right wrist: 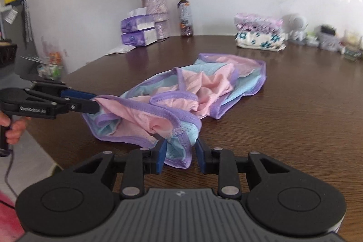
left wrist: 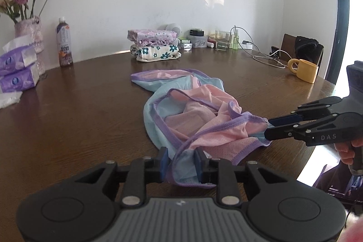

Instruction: Fold clothes

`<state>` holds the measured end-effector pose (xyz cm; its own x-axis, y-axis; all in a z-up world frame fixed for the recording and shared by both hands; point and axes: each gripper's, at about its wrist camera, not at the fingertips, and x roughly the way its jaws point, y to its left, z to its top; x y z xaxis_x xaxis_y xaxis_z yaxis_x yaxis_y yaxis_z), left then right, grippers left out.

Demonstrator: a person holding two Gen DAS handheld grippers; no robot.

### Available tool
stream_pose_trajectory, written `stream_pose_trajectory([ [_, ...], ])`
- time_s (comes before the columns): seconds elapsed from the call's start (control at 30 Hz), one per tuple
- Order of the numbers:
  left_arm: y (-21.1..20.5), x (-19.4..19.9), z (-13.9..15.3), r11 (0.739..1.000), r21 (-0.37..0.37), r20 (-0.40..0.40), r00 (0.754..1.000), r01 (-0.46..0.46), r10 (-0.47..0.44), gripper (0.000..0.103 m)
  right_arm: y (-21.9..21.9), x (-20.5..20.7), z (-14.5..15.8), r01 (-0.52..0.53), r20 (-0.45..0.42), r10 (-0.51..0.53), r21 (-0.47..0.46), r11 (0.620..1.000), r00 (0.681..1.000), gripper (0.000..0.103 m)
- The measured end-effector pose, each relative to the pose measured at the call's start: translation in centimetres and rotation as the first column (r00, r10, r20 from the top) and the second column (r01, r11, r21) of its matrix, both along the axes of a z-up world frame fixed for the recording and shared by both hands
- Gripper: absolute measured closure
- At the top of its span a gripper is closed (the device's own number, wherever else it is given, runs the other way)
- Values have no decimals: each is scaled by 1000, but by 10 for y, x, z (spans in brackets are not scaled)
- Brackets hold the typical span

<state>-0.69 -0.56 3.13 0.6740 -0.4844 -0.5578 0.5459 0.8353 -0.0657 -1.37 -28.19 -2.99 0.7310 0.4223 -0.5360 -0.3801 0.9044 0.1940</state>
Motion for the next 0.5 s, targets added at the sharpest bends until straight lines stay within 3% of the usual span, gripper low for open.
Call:
stream_pose_trajectory([
  [0.1,8,5,-1,999,-39,-48,999,12,-13,79,-17,9,0,-37,-44,41,89,995,998,75],
  [0.23,11,9,-2,999,-38,-75,997,24,-27,79,-34,17,0,-72,-70,84,165,984,994,75],
  [0.43,12,17,-5,996,-67,-134,989,51,-60,79,-41,35,-6,-110,-125,139,215,970,982,75],
  [0.5,15,20,-6,995,-92,-160,985,48,-62,78,-39,38,-9,-117,-136,149,219,969,979,83],
])
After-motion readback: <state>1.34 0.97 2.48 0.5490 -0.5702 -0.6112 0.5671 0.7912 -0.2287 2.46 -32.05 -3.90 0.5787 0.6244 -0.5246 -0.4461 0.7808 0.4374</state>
